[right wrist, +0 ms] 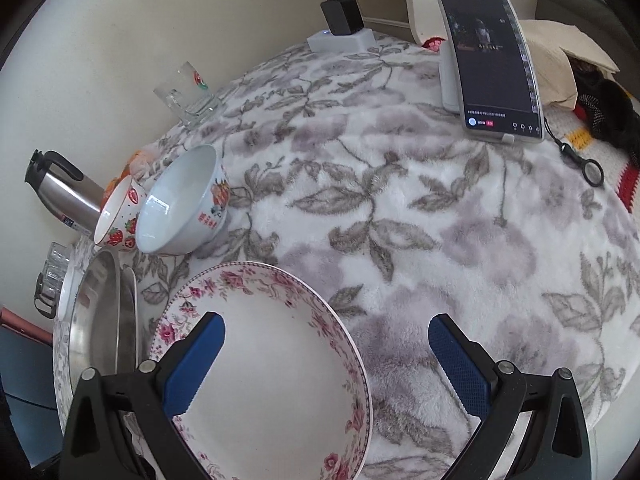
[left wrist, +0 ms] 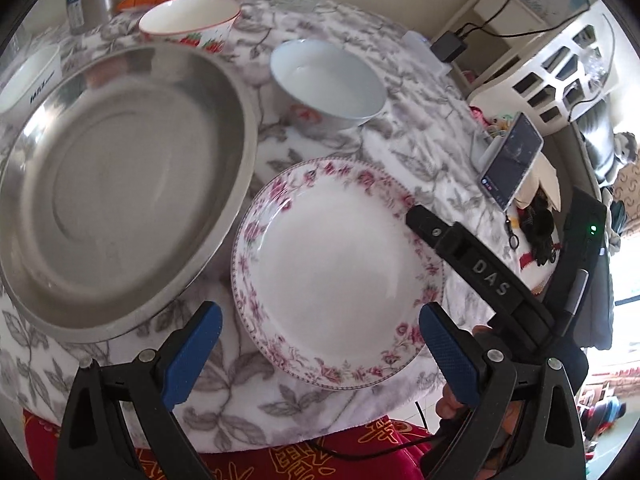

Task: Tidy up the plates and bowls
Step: 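Move both grippers to the rim of the pink floral plate, then close both grippers on the pink floral plate rim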

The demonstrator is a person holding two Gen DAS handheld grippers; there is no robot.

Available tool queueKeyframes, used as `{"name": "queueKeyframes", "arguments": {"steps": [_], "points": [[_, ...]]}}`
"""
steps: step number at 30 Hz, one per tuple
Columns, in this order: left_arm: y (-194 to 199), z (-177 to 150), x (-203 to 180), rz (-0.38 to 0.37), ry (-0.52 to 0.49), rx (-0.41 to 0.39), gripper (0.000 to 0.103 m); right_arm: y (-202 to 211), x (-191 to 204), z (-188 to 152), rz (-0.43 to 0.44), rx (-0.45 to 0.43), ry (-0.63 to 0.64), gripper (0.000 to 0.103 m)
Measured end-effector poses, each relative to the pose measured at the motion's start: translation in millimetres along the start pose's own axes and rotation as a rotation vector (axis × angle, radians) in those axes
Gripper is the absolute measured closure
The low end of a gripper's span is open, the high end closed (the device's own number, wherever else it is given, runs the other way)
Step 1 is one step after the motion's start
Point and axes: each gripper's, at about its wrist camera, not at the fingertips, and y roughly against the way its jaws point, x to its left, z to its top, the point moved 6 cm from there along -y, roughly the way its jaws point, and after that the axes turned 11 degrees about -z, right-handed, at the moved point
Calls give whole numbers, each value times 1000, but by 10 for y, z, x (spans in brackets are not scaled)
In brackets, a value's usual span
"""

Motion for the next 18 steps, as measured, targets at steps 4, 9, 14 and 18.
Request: {"name": "queueKeyframes", "arguments": {"steps": [4, 9, 14, 18], "points": [[-46, 1, 104, 20, 39, -2, 4, -58, -54, -19, -4, 22, -20, 0], [-125, -17, 240, 6, 109, 21, 4, -57, -110, -30, 7, 32, -51, 11], [-121, 3, 328, 4, 149, 1, 11, -22, -125, -19, 31, 29, -63, 30], [-121, 13, 356, -6, 168, -7, 27, 0, -128, -9, 40, 25, -64, 56]]}}
